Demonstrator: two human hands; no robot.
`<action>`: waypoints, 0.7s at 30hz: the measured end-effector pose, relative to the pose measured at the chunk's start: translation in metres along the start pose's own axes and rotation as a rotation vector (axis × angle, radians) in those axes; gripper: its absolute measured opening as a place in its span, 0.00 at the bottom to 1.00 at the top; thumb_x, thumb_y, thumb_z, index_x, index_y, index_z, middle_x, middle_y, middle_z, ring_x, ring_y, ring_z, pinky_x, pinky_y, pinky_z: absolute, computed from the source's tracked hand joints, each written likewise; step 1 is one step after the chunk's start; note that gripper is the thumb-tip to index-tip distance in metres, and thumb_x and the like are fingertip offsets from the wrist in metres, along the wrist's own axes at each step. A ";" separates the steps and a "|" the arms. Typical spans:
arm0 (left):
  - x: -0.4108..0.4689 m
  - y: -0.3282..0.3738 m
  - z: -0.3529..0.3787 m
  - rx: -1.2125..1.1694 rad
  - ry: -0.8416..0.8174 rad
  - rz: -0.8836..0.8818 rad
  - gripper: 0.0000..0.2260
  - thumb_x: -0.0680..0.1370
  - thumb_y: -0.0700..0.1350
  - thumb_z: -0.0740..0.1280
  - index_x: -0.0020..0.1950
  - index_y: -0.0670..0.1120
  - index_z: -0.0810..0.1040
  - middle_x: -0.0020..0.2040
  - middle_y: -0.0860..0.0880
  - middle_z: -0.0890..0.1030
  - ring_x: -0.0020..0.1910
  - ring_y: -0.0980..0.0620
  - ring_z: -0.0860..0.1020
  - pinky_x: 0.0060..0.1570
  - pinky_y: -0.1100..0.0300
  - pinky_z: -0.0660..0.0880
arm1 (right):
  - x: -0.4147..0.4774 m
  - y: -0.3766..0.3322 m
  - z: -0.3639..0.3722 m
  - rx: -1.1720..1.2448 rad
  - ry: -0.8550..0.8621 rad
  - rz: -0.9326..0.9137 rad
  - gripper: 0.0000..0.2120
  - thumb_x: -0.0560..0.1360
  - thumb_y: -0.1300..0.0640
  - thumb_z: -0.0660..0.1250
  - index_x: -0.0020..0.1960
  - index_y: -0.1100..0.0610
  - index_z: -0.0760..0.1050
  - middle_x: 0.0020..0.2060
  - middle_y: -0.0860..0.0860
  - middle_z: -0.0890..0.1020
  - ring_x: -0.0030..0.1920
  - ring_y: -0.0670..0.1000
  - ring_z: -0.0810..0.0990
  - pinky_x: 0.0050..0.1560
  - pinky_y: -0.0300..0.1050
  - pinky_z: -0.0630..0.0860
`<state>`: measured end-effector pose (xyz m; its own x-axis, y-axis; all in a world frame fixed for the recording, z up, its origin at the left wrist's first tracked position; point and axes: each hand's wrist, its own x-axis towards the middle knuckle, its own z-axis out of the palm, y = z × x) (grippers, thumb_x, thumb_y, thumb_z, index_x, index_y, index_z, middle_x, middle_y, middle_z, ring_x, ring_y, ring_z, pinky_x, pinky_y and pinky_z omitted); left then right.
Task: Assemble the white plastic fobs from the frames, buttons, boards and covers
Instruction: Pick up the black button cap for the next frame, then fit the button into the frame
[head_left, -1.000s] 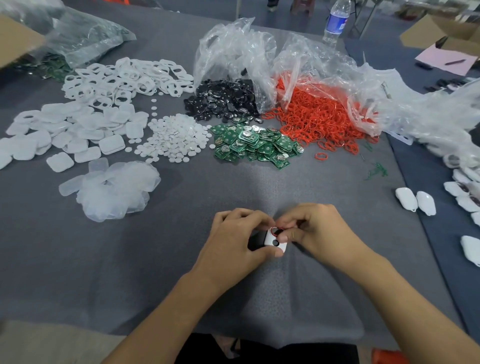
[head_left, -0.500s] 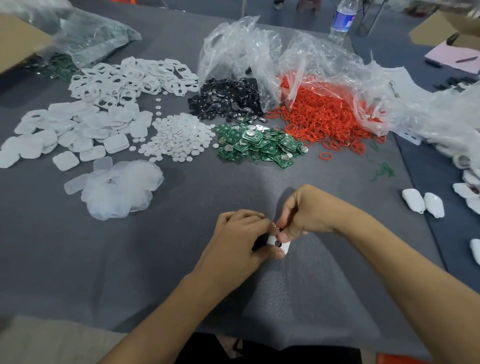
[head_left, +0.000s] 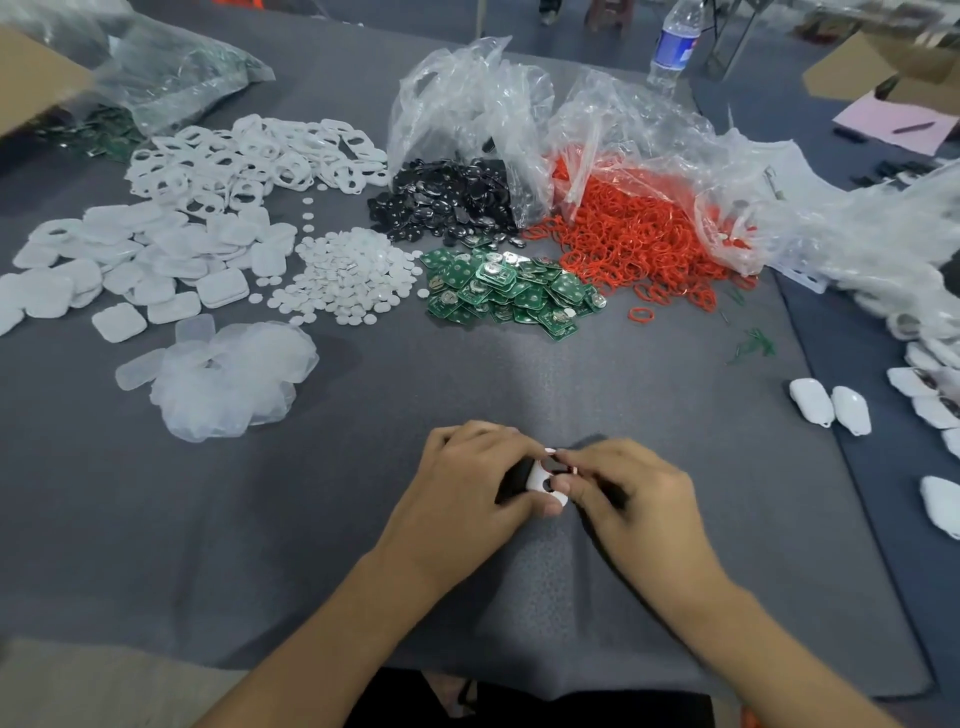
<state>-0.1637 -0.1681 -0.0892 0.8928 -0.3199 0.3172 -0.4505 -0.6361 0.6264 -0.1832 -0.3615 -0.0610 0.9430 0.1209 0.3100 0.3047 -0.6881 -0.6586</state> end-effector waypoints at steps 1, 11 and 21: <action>0.000 0.001 0.000 0.012 0.007 0.015 0.17 0.73 0.68 0.70 0.56 0.61 0.77 0.56 0.65 0.79 0.63 0.67 0.72 0.64 0.69 0.56 | -0.007 0.001 0.005 -0.013 0.036 -0.032 0.09 0.74 0.59 0.75 0.54 0.52 0.86 0.46 0.42 0.82 0.48 0.40 0.81 0.51 0.29 0.73; -0.003 0.011 -0.005 0.009 -0.038 0.068 0.19 0.74 0.58 0.72 0.62 0.52 0.79 0.56 0.59 0.80 0.57 0.55 0.73 0.61 0.57 0.70 | -0.015 -0.021 0.007 0.152 0.019 0.218 0.21 0.76 0.68 0.68 0.60 0.46 0.81 0.50 0.38 0.84 0.53 0.38 0.81 0.57 0.31 0.75; -0.009 0.022 -0.020 -0.259 0.067 -0.101 0.08 0.78 0.49 0.71 0.56 0.54 0.83 0.49 0.60 0.83 0.50 0.59 0.82 0.51 0.67 0.76 | -0.005 -0.047 0.028 0.688 0.152 0.532 0.19 0.74 0.74 0.68 0.52 0.52 0.83 0.45 0.51 0.86 0.49 0.50 0.85 0.52 0.36 0.79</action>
<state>-0.1822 -0.1653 -0.0641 0.9350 -0.2115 0.2846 -0.3521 -0.4593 0.8155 -0.1985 -0.3098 -0.0514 0.9698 -0.2228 -0.0992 -0.1102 -0.0372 -0.9932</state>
